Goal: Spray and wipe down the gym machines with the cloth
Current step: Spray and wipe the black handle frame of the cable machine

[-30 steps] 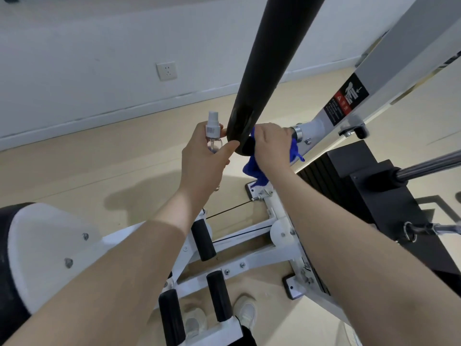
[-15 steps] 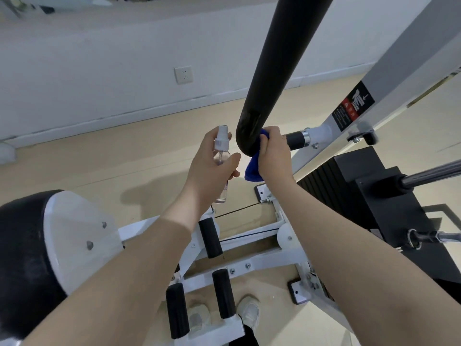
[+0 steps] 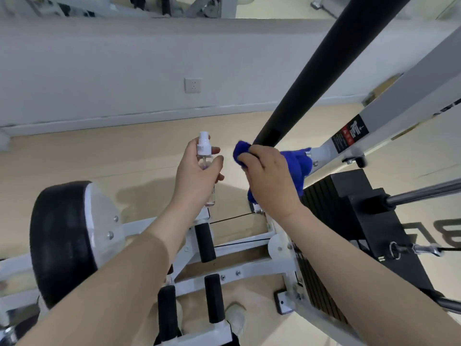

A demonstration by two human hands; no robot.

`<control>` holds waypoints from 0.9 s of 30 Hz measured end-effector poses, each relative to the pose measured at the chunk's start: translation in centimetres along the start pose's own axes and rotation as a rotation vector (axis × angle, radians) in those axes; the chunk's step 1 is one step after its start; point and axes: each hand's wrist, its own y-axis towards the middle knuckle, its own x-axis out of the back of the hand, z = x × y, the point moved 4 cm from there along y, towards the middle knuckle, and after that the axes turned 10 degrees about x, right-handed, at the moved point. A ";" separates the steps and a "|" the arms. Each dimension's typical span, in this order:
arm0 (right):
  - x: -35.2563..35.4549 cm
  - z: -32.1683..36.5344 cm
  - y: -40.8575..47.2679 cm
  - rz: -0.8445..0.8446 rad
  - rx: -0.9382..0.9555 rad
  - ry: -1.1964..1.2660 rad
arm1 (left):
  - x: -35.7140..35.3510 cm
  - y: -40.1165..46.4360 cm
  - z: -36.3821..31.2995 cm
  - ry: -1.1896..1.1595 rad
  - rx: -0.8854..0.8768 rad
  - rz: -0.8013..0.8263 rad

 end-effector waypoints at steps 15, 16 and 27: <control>-2.0 -0.8 5.8 0.807 0.328 -0.822 | 1.3 2.2 -0.6 0.151 0.032 0.212; -1.0 -0.8 6.8 0.763 0.262 -0.837 | 1.2 2.0 -0.7 0.159 0.038 0.222; -4.5 0.4 4.7 1.069 0.328 -0.746 | 1.8 0.7 -1.5 0.190 0.008 0.284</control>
